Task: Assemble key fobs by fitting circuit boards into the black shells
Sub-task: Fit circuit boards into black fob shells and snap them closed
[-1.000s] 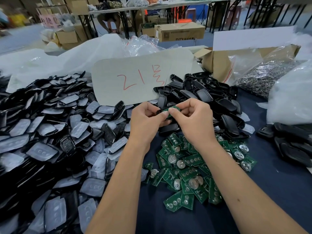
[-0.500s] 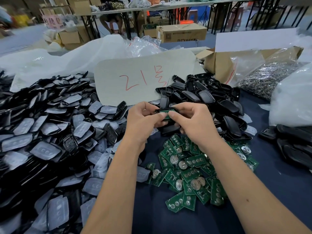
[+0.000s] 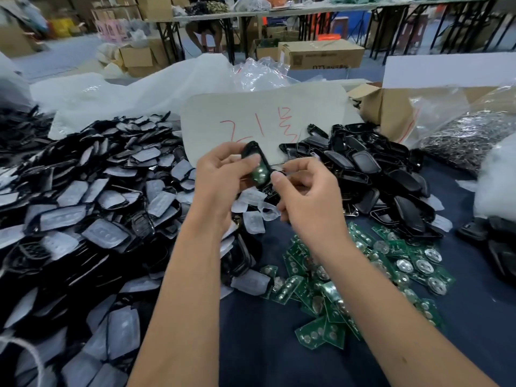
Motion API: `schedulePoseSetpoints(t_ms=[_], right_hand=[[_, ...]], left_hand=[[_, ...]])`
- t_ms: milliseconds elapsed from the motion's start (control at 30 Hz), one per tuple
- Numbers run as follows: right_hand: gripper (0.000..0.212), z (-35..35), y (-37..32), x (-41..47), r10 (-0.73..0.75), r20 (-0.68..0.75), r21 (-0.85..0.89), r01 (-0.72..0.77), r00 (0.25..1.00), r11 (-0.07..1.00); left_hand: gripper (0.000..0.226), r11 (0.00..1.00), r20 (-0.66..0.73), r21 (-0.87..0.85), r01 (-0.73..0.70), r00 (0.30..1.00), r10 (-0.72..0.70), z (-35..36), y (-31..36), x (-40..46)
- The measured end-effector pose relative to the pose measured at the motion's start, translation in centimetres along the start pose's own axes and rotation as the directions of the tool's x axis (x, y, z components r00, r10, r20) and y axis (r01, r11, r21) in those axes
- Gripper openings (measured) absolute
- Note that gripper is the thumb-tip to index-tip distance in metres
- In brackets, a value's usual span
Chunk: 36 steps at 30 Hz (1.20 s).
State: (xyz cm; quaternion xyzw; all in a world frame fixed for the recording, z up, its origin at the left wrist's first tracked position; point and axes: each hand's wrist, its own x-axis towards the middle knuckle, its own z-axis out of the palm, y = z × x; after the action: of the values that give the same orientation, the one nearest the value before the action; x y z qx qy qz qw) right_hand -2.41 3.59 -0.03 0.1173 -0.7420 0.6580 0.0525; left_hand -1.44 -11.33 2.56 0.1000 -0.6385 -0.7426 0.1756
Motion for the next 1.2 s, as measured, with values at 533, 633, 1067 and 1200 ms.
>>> schedulePoseSetpoints(t_ms=[533, 633, 1067, 1200], right_hand=[[0.038, 10.2, -3.3, -3.0, 0.004, 0.203, -0.792, 0.162, 0.979, 0.588], [0.037, 10.5, -3.8, -3.0, 0.029, 0.211, -0.797, 0.154, 0.977, 0.584], [0.026, 11.0, -2.9, -3.2, 0.107, 0.197, -0.694, 0.061, 0.975, 0.718], [0.031, 11.3, -2.5, -2.8, 0.086, 0.207, -0.707, 0.088, 0.975, 0.702]], left_hand=[[0.008, 0.974, -0.440, -0.227, 0.017, 0.890, -0.118, -8.1, 0.5, 0.5], [0.006, 0.978, -0.439, -0.210, 0.012, 0.893, -0.105, -8.0, 0.4, 0.4], [0.012, 0.977, -0.458, -0.212, 0.004, 0.883, -0.103, -7.9, 0.2, 0.4], [0.014, 0.980, -0.456, -0.198, 0.004, 0.885, -0.096, -7.9, 0.1, 0.5]])
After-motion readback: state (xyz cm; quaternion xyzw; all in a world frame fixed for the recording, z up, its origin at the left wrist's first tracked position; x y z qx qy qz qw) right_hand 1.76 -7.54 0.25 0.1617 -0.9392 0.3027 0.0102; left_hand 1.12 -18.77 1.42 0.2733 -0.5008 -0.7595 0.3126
